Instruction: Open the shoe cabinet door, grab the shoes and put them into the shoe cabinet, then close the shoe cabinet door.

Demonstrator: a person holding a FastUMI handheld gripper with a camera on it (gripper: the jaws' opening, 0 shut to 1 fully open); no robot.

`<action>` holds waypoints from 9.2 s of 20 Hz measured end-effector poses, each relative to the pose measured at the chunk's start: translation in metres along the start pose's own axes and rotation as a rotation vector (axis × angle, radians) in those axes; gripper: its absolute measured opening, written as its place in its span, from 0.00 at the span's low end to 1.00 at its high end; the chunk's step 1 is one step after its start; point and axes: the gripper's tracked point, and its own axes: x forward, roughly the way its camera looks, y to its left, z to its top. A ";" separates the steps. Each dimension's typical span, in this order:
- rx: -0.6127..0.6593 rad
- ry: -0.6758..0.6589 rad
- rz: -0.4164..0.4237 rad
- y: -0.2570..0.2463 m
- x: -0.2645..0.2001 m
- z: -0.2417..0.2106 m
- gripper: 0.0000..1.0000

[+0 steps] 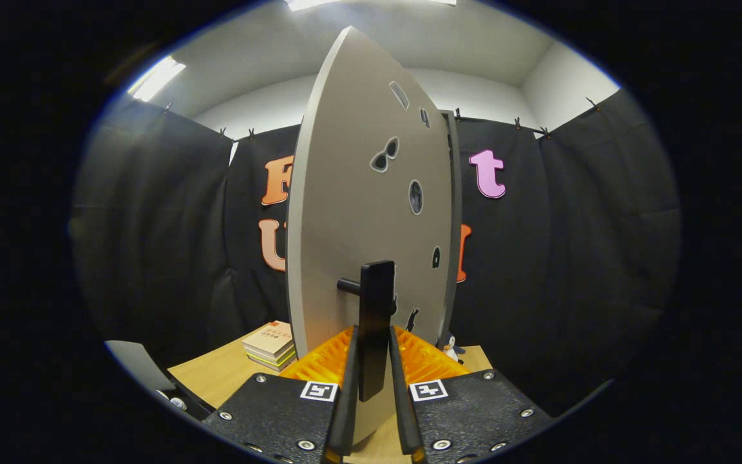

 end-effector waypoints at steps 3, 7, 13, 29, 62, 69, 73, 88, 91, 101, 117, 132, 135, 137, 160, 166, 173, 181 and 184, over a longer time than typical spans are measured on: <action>0.042 0.019 -0.012 -0.032 -0.013 -0.008 0.27; 0.036 0.019 -0.057 -0.059 -0.021 -0.008 0.27; 0.006 0.024 -0.170 -0.099 -0.032 -0.010 0.21; 0.099 0.029 -0.591 -0.128 -0.087 -0.001 0.20; 0.163 0.745 0.053 0.064 0.098 -0.353 0.47; 0.045 0.872 0.142 0.075 0.102 -0.441 0.49; -0.014 0.899 0.165 0.077 0.105 -0.471 0.42; 0.062 0.868 0.079 0.072 0.117 -0.433 0.04; 0.043 0.809 0.028 0.071 0.116 -0.393 0.04; 0.050 0.590 -0.077 0.081 0.123 -0.238 0.03; 0.101 0.405 -0.064 0.043 0.276 -0.123 0.04; 0.120 0.435 0.009 0.010 0.402 -0.136 0.04; 0.143 0.448 0.043 0.017 0.415 -0.146 0.04; 0.141 0.447 0.055 0.022 0.422 -0.149 0.05; 0.049 0.260 -0.040 0.072 0.297 -0.064 0.85; 0.041 0.250 -0.070 0.098 0.214 -0.055 0.91; 0.043 0.250 -0.117 0.088 0.126 -0.042 0.93; -0.040 0.198 -0.056 0.063 0.048 -0.020 0.93; 0.002 0.215 0.021 0.053 0.002 -0.023 0.93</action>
